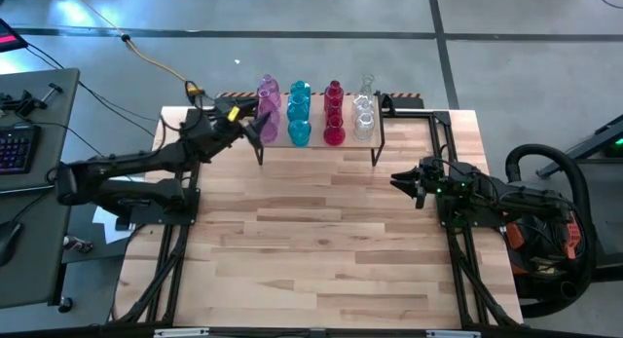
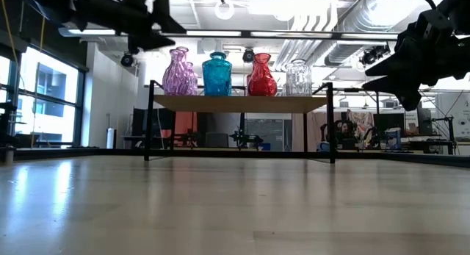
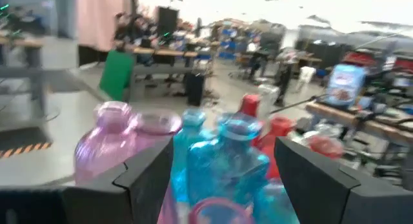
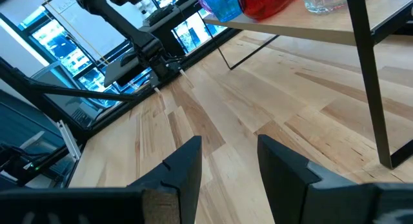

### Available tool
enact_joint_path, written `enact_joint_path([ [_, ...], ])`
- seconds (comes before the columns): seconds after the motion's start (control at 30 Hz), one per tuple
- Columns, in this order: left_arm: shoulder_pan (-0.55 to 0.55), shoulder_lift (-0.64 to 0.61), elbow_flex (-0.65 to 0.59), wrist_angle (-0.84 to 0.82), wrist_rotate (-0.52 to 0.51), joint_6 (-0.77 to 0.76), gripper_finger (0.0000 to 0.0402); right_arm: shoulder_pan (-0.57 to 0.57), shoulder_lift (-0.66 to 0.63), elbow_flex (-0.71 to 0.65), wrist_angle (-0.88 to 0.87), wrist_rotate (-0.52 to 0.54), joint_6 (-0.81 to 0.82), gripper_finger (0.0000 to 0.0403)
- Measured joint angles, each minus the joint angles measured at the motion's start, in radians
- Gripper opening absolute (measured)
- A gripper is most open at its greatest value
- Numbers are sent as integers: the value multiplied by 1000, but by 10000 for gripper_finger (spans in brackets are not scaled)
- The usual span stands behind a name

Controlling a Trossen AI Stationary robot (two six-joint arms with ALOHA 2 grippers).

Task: Sort vases onto shelf
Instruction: Return to Home Position

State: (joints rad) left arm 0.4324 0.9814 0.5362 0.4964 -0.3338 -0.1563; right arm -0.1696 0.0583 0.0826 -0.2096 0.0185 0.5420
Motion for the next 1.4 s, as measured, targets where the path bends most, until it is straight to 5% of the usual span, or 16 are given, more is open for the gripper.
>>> enact_joint_path([
  [0.17, 0, -115, 0, -69, 119, 39, 260, 0, 0, 0, 0, 0, 0, 132],
  [0.4, -1, -327, 0, -366, 249, 28, 260, 0, 0, 0, 0, 0, 0, 132],
  [0.83, -22, -531, -4, -728, 299, 13, 260, 0, 0, 0, 0, 0, 0, 132],
  [1.13, -83, -671, -326, -407, 299, -123, 260, 0, 0, 0, 0, 0, 0, 132],
  [1.4, -126, -727, -520, -181, 297, -40, 260, 0, 0, 0, 0, 0, 0, 132],
])
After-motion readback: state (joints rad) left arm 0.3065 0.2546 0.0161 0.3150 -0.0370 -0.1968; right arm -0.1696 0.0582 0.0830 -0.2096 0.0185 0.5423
